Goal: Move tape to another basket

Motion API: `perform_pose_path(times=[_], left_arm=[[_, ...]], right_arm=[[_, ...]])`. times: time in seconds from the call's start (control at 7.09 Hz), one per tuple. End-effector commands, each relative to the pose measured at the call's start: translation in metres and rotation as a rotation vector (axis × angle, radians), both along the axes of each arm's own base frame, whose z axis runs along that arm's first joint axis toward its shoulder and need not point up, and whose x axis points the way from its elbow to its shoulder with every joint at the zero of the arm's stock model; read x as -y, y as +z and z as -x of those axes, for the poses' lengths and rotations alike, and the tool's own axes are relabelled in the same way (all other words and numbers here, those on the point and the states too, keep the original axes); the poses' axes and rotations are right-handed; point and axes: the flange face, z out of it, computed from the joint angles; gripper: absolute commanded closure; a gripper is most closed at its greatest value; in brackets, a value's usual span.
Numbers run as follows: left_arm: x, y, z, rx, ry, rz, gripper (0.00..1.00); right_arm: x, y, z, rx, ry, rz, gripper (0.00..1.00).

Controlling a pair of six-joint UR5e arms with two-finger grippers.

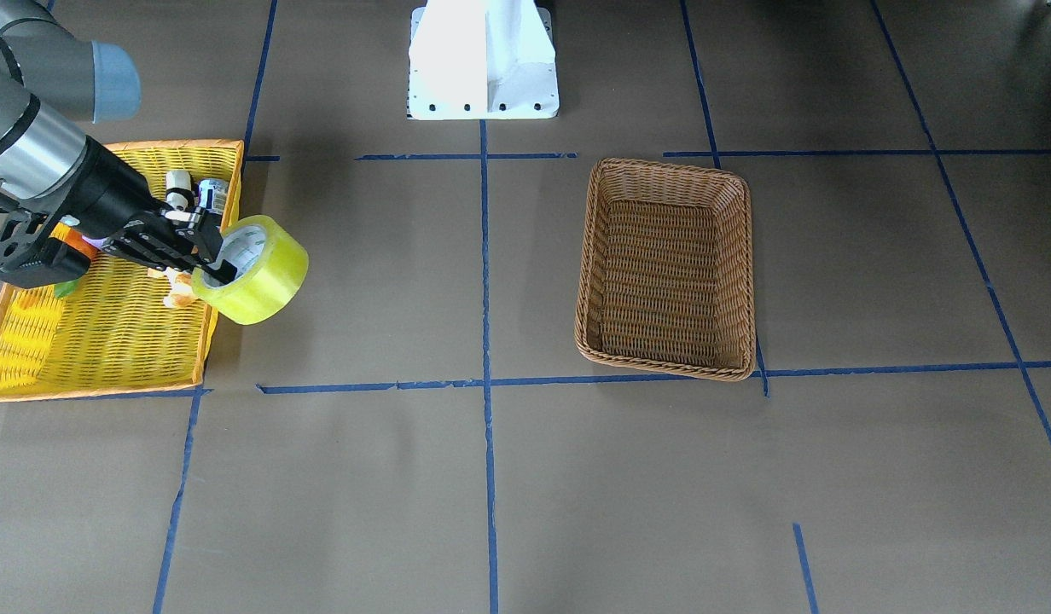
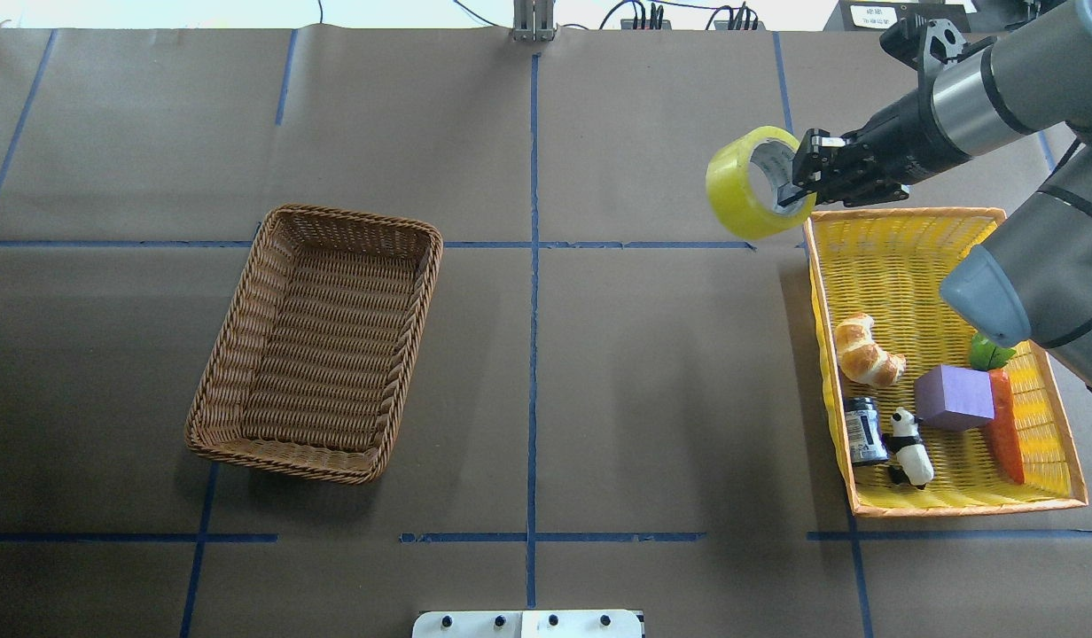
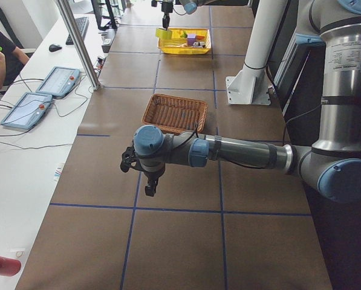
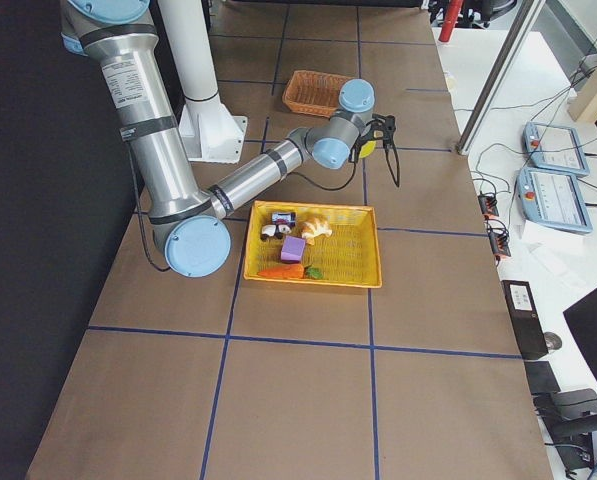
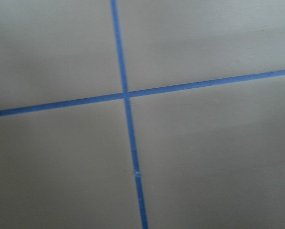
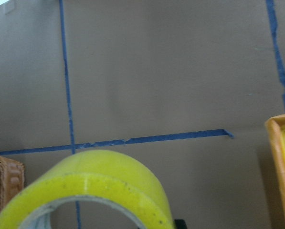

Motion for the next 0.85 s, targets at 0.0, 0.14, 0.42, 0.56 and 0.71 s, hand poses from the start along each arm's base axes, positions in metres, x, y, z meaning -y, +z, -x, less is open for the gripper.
perform_pose_path(times=[0.0,0.14,0.42,0.56,0.71], left_arm=[[0.002,-0.053,-0.043,-0.145,-0.051,0.024,0.0],[0.0,-0.074,-0.068,-0.206,-0.092,0.044,0.0],[-0.018,-0.105,-0.141,-0.333,-0.105,0.092,0.0],[-0.023,-0.131,-0.162,-0.398,-0.119,0.113,0.0],[-0.025,-0.155,-0.18,-0.456,-0.135,0.144,0.0]], right_arm=[[-0.026,-0.025,0.018,0.186,0.028,0.055,0.99],[-0.032,-0.032,0.018,0.228,0.03,0.065,1.0],[-0.044,-0.032,0.018,0.304,0.028,0.04,1.0],[-0.047,-0.033,0.018,0.32,0.026,0.046,1.0],[-0.051,-0.037,0.015,0.367,0.042,0.061,0.99]])
